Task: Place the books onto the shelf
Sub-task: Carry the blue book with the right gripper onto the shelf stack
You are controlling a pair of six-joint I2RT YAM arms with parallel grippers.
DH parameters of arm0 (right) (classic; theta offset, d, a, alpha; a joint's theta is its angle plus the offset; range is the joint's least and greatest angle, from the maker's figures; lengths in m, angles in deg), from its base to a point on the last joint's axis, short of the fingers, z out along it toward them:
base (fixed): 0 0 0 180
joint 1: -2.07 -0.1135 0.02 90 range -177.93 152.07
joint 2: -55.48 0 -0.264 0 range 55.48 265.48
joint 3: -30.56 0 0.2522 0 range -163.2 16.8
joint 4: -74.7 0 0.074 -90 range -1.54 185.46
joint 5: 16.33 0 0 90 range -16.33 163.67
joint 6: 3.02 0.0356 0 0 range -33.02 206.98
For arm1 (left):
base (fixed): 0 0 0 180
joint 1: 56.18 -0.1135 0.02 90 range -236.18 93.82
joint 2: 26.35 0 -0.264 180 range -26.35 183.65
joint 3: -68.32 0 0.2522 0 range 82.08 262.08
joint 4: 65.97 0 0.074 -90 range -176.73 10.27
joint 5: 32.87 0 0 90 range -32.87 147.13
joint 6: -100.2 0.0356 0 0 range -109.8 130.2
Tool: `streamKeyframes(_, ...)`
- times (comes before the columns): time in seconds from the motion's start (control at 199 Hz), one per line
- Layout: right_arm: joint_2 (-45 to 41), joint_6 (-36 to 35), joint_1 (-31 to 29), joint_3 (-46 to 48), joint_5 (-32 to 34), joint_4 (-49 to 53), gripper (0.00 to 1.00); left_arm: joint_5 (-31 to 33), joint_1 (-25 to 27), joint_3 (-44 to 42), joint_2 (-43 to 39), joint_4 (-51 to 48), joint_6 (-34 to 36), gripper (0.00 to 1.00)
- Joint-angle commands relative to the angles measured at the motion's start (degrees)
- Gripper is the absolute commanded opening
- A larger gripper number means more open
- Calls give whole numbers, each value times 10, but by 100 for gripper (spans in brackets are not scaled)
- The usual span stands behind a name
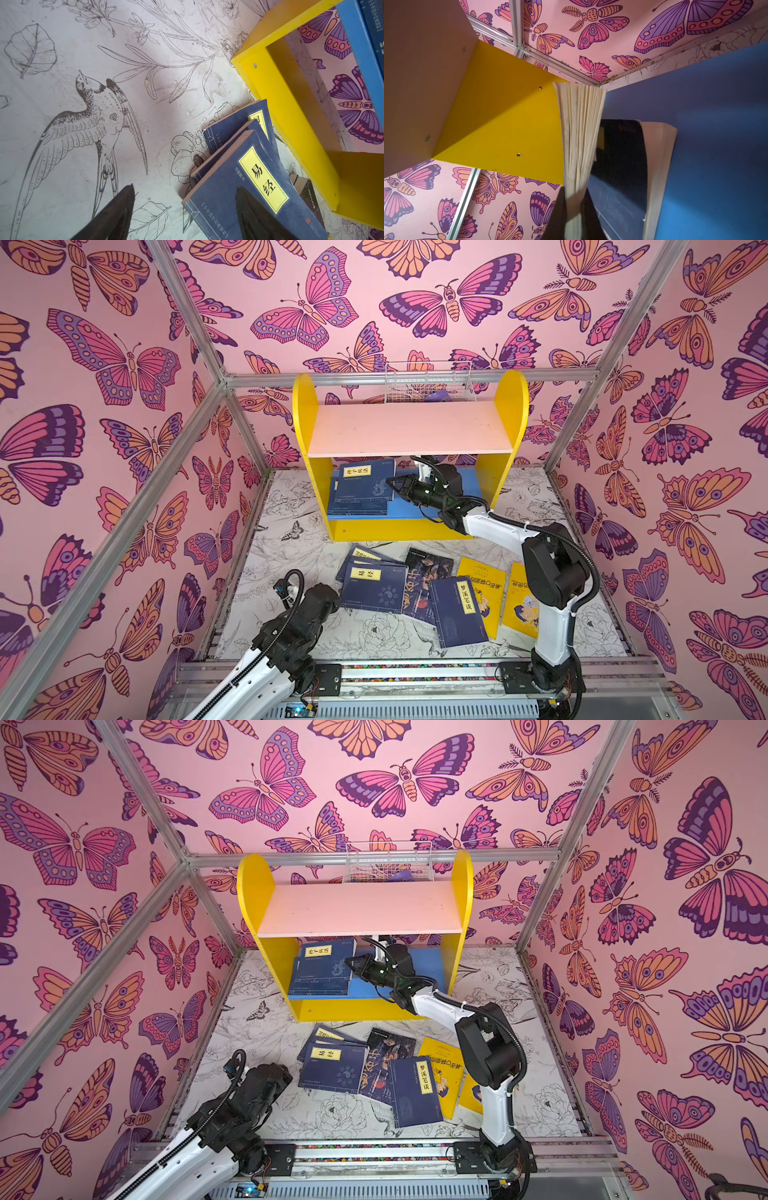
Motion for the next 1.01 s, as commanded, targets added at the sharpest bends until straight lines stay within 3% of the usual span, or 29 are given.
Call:
streamKeyframes(0.0,12,27,-2,-25,-15,-29,0,0,-4,-13,-4,-16,-3,79)
streamKeyframes(0.489,44,27,-18,-45,-39,9,0,-4,-5,-11,3,-15,3,79)
streamKeyframes(1.002,56,-1,-35,-54,22,44,0,-4,-4,-9,0,-13,13,79)
